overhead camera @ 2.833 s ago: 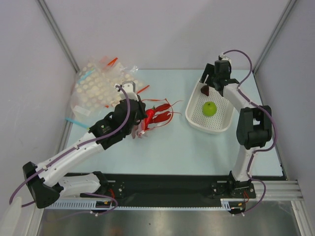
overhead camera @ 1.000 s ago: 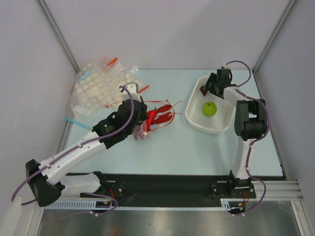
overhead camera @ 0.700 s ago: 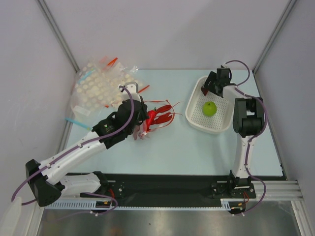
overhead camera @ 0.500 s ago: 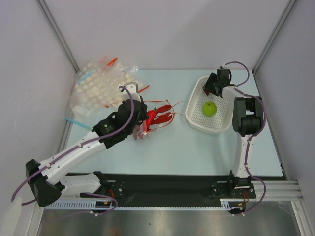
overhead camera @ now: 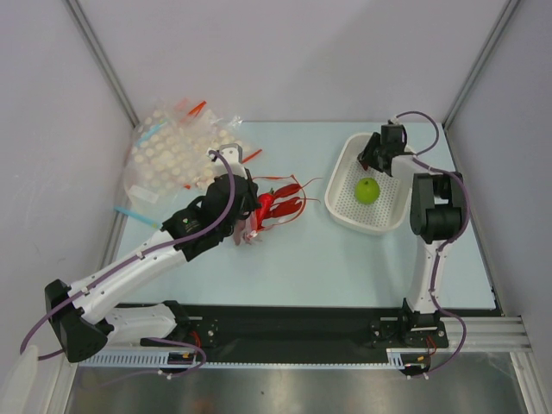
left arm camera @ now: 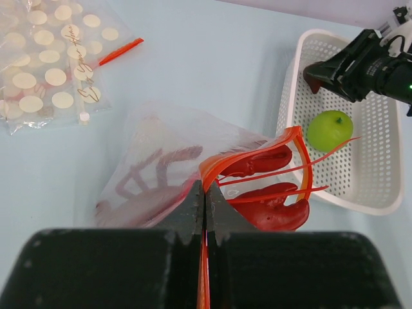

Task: Place the food in the zip-top bag and seal the zipper
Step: Pick up the fake fruit from the bin, then place the fake fruit in the zipper food storage bag.

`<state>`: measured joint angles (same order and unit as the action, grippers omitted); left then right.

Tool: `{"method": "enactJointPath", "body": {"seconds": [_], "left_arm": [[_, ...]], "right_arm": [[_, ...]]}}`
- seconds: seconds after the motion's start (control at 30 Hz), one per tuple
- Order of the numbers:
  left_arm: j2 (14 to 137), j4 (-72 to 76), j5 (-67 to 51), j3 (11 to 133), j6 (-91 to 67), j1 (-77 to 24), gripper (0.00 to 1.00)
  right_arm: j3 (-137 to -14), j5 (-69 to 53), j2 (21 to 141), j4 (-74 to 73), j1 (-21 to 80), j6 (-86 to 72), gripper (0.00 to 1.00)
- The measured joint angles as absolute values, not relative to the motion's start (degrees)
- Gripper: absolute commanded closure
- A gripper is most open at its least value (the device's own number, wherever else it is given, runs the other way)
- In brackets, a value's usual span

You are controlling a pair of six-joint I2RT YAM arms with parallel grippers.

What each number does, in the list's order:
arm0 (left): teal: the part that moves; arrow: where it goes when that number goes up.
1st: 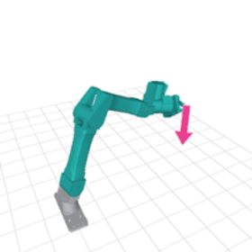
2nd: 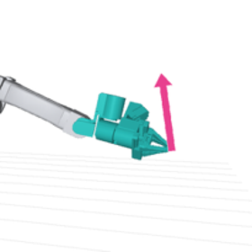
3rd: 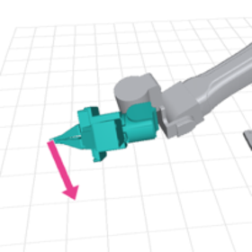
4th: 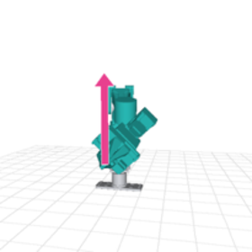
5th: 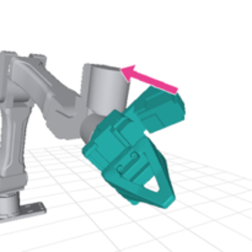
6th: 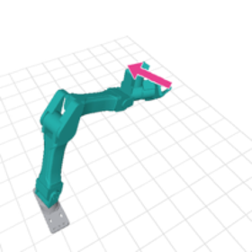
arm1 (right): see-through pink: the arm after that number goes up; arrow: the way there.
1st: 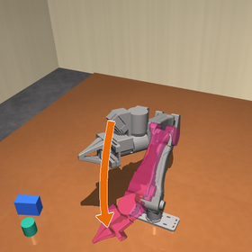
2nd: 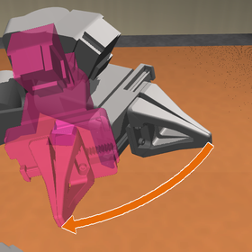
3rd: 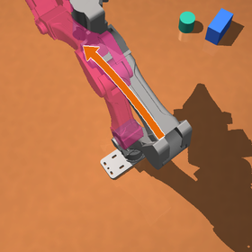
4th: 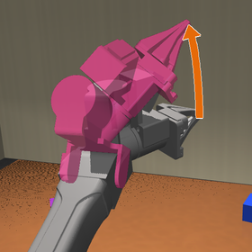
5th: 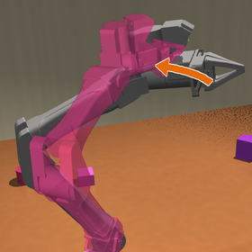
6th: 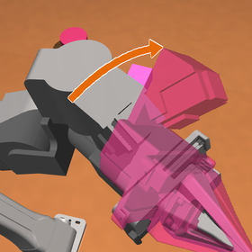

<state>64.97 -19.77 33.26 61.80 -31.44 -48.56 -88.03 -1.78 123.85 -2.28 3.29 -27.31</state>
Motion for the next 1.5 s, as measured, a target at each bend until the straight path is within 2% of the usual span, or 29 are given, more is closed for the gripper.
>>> {"method": "enactJointPath", "body": {"seconds": [0.2, 0.4, 0.7, 0.83, 1.33, 1.37, 1.4, 1.47, 1.5], "left_arm": [[65.0, -19.8, 33.2, 61.8, -31.4, -48.6, 1.00], [65.0, -19.8, 32.3, 61.8, -31.4, -48.6, 1.00], [65.7, -19.4, 30.5, 61.8, -31.4, -48.6, 1.00], [66.1, -19.2, 29.2, 61.8, -31.4, -48.6, 1.00], [64.7, -15.8, 25.3, 60.3, -30.5, -48.6, 1.00], [64.6, -15.4, 24.9, 60.2, -30.4, -48.6, 1.00], [64.4, -15.0, 24.6, 60.1, -30.3, -48.6, 1.00], [64.0, -14.6, 24.1, 59.8, -30.3, -48.6, 1.00], [63.7, -14.5, 23.9, 59.7, -30.3, -48.6, 1.00]], "right_arm": [[-79.5, 2.3, 111.9, -1.2, 4.5, -25.7, 0.76], [-71.4, 6.0, 94.3, 0.0, 10.0, -24.1, 0.76], [-58.4, 10.8, 67.1, -0.1, 34.6, -21.7, 0.79], [-51.3, 10.2, 58.9, 3.4, 40.3, -20.8, 0.81], [-48.0, 8.4, 64.3, 10.8, 54.7, -12.1, 0.81], [-48.1, 8.7, 65.1, 11.0, 55.4, -11.7, 0.78], [-48.2, 8.8, 65.7, 11.0, 55.9, -11.4, 0.71], [-48.5, 9.2, 67.4, 11.0, 56.6, -10.7, 0.43], [-48.5, 9.4, 68.0, 10.9, 56.8, -10.5, 0.24]]}}
